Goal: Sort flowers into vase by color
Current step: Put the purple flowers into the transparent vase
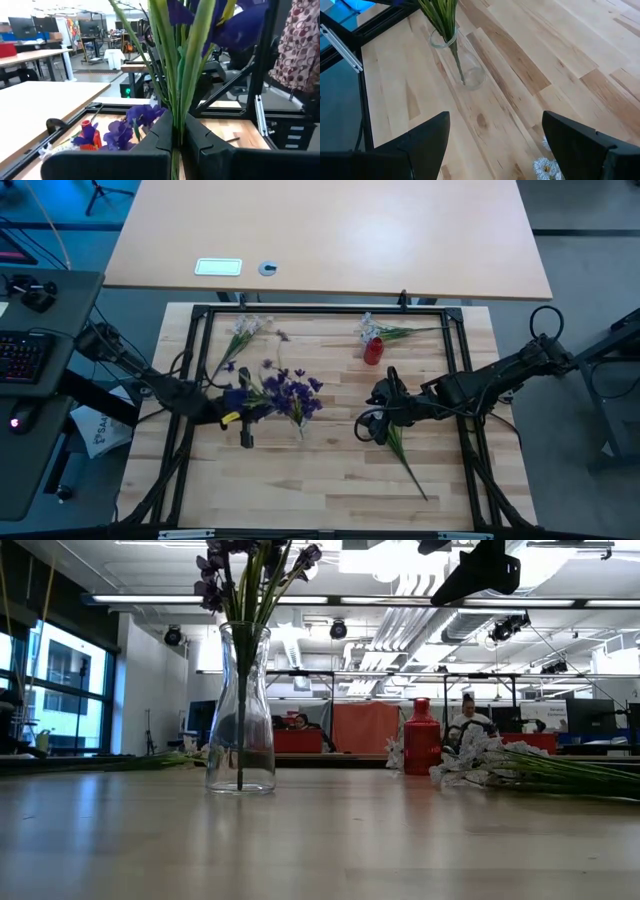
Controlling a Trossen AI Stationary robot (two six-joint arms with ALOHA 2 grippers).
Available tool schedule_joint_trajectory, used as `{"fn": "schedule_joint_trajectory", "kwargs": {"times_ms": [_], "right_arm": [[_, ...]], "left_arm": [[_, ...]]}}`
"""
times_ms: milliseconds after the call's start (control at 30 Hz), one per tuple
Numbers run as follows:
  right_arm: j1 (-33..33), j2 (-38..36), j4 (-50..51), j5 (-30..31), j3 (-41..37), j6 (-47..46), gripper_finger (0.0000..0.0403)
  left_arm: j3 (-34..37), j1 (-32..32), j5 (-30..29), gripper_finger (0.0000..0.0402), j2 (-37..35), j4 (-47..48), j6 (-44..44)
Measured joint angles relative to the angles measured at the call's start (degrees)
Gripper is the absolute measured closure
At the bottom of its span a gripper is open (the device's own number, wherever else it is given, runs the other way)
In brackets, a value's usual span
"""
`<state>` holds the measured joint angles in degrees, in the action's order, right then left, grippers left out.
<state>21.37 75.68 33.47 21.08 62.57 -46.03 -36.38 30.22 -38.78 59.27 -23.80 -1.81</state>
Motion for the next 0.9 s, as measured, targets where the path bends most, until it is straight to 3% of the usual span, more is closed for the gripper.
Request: {"fn": "schedule_joint_trajectory", "kwargs": {"times_ms": [433,900], "right_arm": [[0.0,0.0,0.17,0.0,0.0,0.01,0.0089],[0.0,-2.5,-2.4,-0.7,0.02,-0.01,0.0089]], "left_arm": [[0.02,-1.0,1.94,0.0371,0.0,3.57,12.22],[-9.64,-0.97,9.19,0.0213,-0.31,26.9,21.14]]}}
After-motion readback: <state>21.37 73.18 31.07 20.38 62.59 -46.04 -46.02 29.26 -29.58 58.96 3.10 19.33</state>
